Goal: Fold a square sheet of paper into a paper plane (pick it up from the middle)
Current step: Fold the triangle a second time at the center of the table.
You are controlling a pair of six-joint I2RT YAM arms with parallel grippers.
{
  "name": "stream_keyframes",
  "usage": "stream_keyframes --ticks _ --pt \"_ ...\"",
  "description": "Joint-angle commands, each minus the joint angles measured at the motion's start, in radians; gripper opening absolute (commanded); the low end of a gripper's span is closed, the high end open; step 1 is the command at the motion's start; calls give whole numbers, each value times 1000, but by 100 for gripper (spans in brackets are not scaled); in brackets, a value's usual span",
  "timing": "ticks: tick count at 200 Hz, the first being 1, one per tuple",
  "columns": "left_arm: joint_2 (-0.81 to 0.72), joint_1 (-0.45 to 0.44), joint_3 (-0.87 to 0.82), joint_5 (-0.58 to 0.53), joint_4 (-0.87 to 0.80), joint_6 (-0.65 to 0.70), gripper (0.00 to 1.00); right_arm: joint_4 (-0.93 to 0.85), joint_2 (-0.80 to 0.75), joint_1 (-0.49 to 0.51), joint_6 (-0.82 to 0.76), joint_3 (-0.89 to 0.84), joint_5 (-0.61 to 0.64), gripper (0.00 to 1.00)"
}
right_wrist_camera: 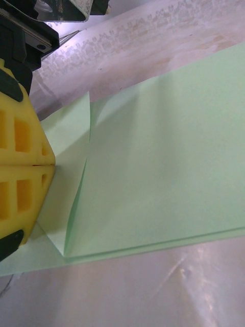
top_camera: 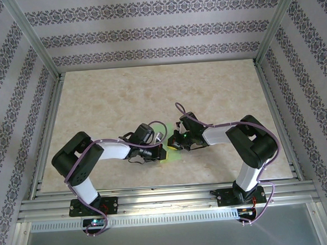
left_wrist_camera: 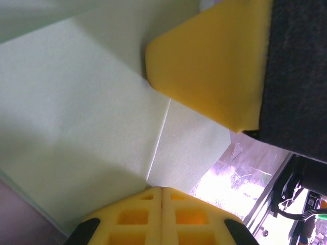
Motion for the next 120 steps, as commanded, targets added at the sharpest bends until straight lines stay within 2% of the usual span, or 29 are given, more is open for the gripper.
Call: stream_keyframes --ticks 1,38,74,120 --pt "-22 -17 -50 -2 -16 -21 0 -82 33 -13 -10 -40 62 0" --pt "-73 -17 -102 -15 0 -41 0 -86 31 -15 -12 -49 73 0" --pt "-143 -18 -151 -56 -78 -17 0 -84 35 -16 -12 -50 73 0" --pt "-332 -20 -178 -113 -79 -22 0 -78 27 -17 -6 -47 67 0"
